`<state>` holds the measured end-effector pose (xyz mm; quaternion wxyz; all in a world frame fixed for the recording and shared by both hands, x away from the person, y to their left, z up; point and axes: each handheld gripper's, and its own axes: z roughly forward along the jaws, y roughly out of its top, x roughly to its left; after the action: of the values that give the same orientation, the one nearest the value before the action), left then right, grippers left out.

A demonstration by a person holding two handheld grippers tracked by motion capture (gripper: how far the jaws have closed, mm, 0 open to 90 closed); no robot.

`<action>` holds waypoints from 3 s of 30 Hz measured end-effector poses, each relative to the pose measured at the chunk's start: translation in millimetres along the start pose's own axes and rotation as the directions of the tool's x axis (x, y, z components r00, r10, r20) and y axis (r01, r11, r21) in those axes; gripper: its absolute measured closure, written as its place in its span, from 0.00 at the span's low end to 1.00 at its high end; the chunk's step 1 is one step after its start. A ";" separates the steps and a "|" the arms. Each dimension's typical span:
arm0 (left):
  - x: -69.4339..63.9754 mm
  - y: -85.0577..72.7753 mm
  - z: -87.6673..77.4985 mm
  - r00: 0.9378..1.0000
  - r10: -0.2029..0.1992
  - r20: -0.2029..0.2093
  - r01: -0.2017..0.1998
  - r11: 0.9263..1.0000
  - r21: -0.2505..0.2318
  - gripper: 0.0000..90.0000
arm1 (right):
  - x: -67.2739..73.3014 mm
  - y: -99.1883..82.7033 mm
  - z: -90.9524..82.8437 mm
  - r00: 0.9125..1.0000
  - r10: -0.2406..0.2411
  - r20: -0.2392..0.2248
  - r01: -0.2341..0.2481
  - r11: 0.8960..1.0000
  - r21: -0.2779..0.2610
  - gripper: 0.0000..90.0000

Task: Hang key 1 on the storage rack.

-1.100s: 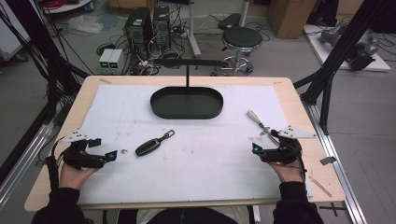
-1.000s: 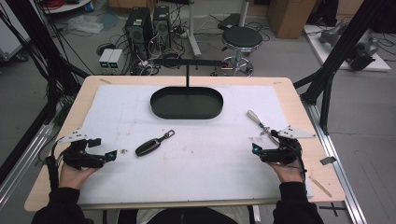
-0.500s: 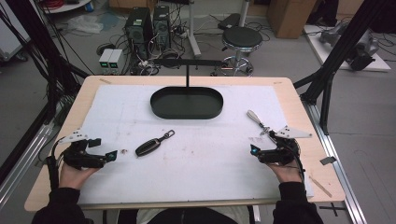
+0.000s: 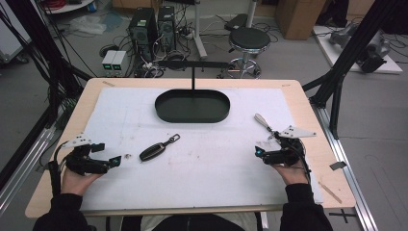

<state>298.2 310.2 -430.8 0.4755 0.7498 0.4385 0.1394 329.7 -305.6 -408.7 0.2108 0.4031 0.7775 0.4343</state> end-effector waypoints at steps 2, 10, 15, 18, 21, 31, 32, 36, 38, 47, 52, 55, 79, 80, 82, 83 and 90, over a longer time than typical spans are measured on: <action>-0.1 0.0 0.0 1.000 0.000 -0.002 0.000 1.000 -0.001 0.02 | -1.5 3.4 2.0 1.000 -0.006 0.005 0.006 1.000 0.009 0.01; -0.1 0.0 -0.1 1.000 0.000 -0.001 0.000 1.000 -0.001 0.02 | -11.6 17.3 8.7 1.000 -0.020 0.015 0.019 0.999 0.041 0.01; -0.6 -0.1 0.4 1.000 -0.001 -0.001 0.001 1.000 0.003 0.02 | -17.2 26.7 13.0 0.999 -0.032 0.025 0.031 0.998 0.055 0.01; -0.5 -0.1 0.2 1.000 -0.001 -0.001 0.001 1.000 0.000 0.02 | -22.3 34.4 17.4 0.999 -0.039 0.037 0.036 0.997 0.075 0.01; 0.2 0.0 0.5 1.000 0.000 0.001 0.000 1.000 0.001 0.02 | -29.8 45.3 23.5 0.999 -0.029 0.042 0.025 0.995 0.096 0.01; 0.1 -0.1 0.9 1.000 0.002 0.001 -0.002 1.000 0.004 0.02 | -48.9 65.4 38.4 0.999 -0.027 0.026 0.023 0.988 0.152 0.01; 0.0 -0.1 1.2 1.000 0.002 0.000 -0.002 1.000 0.004 0.02 | -48.9 65.4 38.4 0.999 -0.027 0.026 0.023 0.988 0.152 0.01; -0.6 0.0 2.0 1.000 0.009 -0.005 -0.009 1.000 0.010 0.02 | -54.1 70.2 47.6 0.999 -0.041 0.022 0.037 0.981 0.191 0.01; -1.2 -0.1 3.1 1.000 0.014 -0.007 -0.014 1.000 0.017 0.02 | -56.2 70.8 51.5 0.999 -0.039 0.026 0.033 0.979 0.201 0.01; 0.5 0.0 2.6 1.000 0.009 -0.006 -0.009 1.000 0.012 0.02 | -74.2 77.6 67.0 0.998 -0.045 0.047 0.032 0.964 0.263 0.01; 2.3 1.0 -0.2 1.000 -0.002 -0.003 0.002 1.000 -0.016 0.02 | -82.1 89.3 69.9 0.997 -0.045 0.055 0.028 0.962 0.271 0.01; 4.6 0.8 -0.3 1.000 -0.013 -0.002 0.013 1.000 -0.025 0.02 | -86.7 93.3 77.4 0.996 -0.059 0.065 0.036 0.949 0.314 0.01; 6.2 0.1 0.6 1.000 -0.017 0.014 0.018 1.000 -0.021 0.02 | -94.7 70.1 106.8 0.996 -0.043 0.075 -0.003 0.853 0.522 0.46; 6.2 0.1 0.6 1.000 -0.017 0.014 0.018 1.000 -0.021 0.02 | -94.7 70.1 106.8 0.996 -0.043 0.075 -0.003 0.853 0.522 0.46; 5.9 0.2 0.8 1.000 -0.017 0.016 0.018 1.000 -0.021 0.02 | -92.3 70.5 107.6 0.995 -0.057 0.082 0.005 0.847 0.532 0.51; 6.2 0.1 0.4 1.000 -0.020 0.016 0.020 0.999 -0.025 0.02 | -91.1 70.6 108.3 0.994 -0.062 0.085 0.007 0.846 0.534 0.56; 6.9 0.1 -0.9 0.999 -0.021 0.025 0.022 0.999 -0.039 0.02 | -89.5 70.0 110.3 0.994 -0.060 0.088 0.001 0.833 0.553 0.79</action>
<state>301.6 316.2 -431.7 0.4972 0.7371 0.4379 0.1335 488.0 -301.5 -410.4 0.1317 0.4558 0.8643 0.1671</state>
